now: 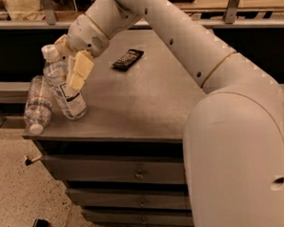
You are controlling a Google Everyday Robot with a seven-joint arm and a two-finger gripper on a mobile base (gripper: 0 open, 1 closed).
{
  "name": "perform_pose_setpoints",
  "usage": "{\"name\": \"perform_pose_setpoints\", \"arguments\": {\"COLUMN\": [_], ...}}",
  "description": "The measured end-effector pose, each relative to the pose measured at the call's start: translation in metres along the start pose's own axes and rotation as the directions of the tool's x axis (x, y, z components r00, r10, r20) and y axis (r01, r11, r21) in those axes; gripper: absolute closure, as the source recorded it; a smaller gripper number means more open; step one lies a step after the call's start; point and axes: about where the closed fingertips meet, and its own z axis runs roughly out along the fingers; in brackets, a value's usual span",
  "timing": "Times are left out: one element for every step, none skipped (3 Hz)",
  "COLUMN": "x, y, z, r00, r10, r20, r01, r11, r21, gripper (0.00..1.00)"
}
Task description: Move blue plastic bottle near water bottle
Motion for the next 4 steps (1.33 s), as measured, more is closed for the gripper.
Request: {"name": "perform_pose_setpoints", "arguments": {"x": [0.0, -0.006, -0.015, -0.009], "y": [0.0, 0.013, 0.042, 0.049], "z": [0.0, -0.027, -0.07, -0.086], "r00": [1.0, 1.0, 0.999, 1.0], "r10": [0.0, -0.007, -0.031, -0.02], "r20": [0.0, 0.005, 0.014, 0.012], "r01": [0.0, 0.007, 0.027, 0.016], "r11": [1.0, 0.9965, 0.9751, 0.9656], "r21": [0.0, 0.084, 0.22, 0.26], "gripper": [0.0, 0.0, 0.0, 0.0]}}
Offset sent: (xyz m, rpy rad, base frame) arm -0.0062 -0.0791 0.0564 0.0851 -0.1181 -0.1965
